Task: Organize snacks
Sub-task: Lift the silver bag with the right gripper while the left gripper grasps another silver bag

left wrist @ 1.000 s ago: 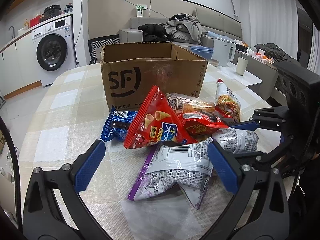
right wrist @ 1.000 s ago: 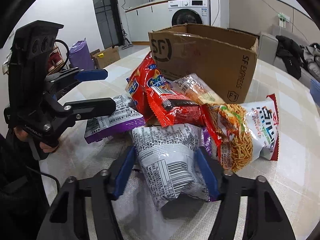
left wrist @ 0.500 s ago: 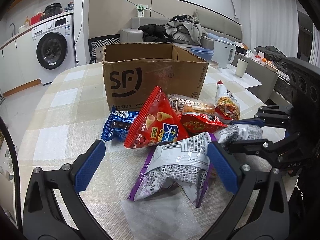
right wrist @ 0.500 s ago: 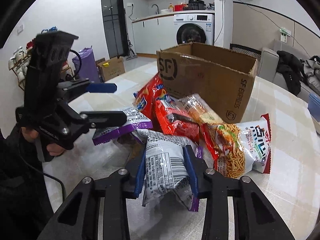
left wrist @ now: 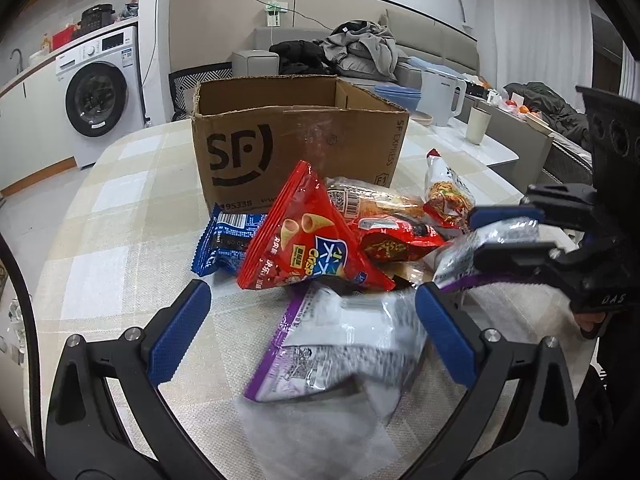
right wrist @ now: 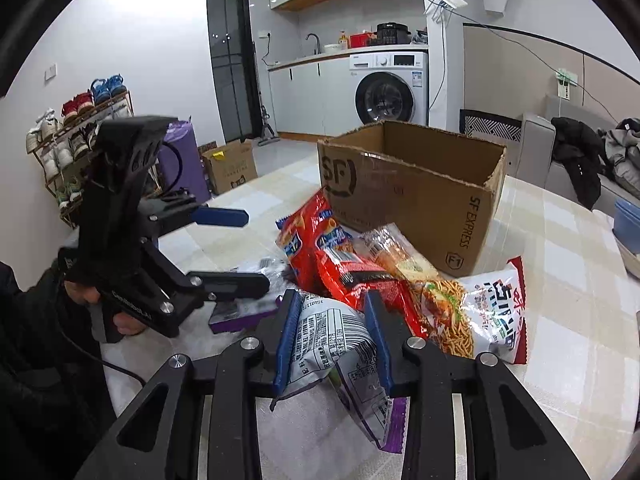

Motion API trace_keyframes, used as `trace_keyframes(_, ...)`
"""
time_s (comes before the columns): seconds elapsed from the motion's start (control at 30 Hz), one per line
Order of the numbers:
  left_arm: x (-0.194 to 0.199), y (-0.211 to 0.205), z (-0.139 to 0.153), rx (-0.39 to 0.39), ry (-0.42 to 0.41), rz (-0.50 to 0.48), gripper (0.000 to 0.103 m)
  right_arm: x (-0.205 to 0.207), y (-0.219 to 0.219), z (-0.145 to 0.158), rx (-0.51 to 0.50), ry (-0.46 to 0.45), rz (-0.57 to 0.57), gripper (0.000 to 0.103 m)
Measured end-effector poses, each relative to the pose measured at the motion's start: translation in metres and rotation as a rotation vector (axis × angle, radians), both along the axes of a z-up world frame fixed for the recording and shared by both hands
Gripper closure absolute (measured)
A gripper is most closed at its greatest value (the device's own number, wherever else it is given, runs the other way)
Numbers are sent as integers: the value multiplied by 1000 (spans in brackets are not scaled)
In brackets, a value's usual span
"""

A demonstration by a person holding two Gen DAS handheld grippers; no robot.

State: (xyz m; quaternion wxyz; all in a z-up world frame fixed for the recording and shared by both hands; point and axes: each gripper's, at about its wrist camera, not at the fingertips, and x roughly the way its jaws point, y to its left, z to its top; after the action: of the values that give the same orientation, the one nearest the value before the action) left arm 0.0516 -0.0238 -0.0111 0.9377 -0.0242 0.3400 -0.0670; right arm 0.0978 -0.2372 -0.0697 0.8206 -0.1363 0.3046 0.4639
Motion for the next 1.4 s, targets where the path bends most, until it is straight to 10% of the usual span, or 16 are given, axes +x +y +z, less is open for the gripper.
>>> trace_keyframes(0.63, 8, -23, -24, 85, 151, -133, 1, 3, 1, -19, -102, 36, 13, 68)
trace_keyframes(1.17, 16, -25, -35, 54, 210, -142, 17, 8, 4, -39, -226, 69, -4, 33)
trace_keyframes(1.4, 11, -19, -30, 42, 177, -134, 32, 3, 2, -37, -201, 20, 10, 67)
